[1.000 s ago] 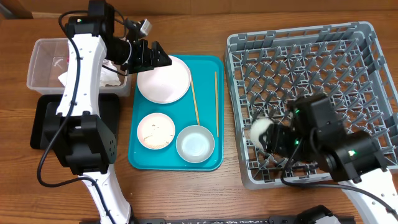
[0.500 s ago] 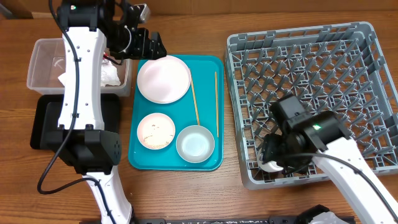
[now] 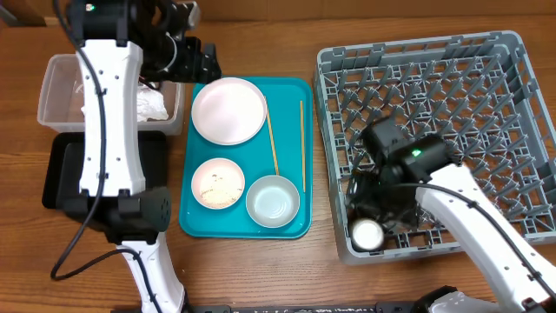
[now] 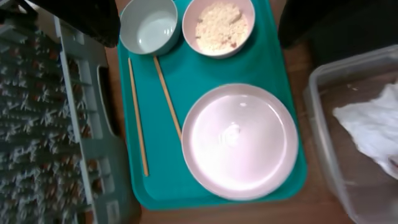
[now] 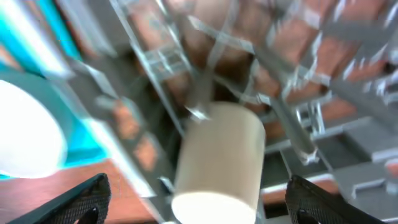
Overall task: Sort waste into correct bins and load items into the dishwasher
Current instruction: 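Place the white cup in the dish rack's front right with the right gripper, then grasp the pink rice bowl with the left gripper and lift it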
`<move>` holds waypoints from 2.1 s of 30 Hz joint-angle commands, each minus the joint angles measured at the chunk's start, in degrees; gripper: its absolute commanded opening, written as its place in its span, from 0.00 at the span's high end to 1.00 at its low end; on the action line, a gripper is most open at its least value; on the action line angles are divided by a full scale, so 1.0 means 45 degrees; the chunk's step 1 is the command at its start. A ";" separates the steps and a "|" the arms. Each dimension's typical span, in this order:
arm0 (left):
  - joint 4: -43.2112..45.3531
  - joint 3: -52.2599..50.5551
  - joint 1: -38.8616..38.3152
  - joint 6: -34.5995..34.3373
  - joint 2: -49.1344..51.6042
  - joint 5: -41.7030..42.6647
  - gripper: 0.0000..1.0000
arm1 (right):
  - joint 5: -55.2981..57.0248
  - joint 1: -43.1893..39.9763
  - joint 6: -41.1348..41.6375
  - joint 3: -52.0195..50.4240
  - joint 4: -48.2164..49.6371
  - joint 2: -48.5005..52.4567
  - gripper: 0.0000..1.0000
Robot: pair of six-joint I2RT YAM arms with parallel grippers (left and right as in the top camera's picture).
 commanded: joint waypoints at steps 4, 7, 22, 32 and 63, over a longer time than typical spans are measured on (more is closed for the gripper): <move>-0.0092 0.0379 -0.0539 -0.1996 -0.1681 -0.1438 0.19 | 0.0685 -0.0520 -0.1273 0.3201 0.0316 -0.0141 0.04; -0.0092 -0.0505 -0.1205 -0.2637 -0.2482 -0.2118 0.20 | 0.0753 -0.0607 -0.1569 0.3662 0.0753 -0.0141 0.04; 0.4187 -1.2240 -0.4711 -0.7436 -0.3410 -0.4716 0.33 | 0.1515 -0.1297 -0.1894 0.3682 0.1457 -0.0126 0.03; 0.8777 -1.5941 -0.4711 -0.7499 -0.3410 -0.4624 0.58 | 0.1511 -0.1297 -0.1894 0.3672 0.1389 -0.0126 0.04; 0.3939 -1.2157 -0.0073 -0.2390 -0.5411 -0.0447 0.96 | 0.1511 -0.1297 -0.1894 0.3672 0.1336 -0.0126 0.03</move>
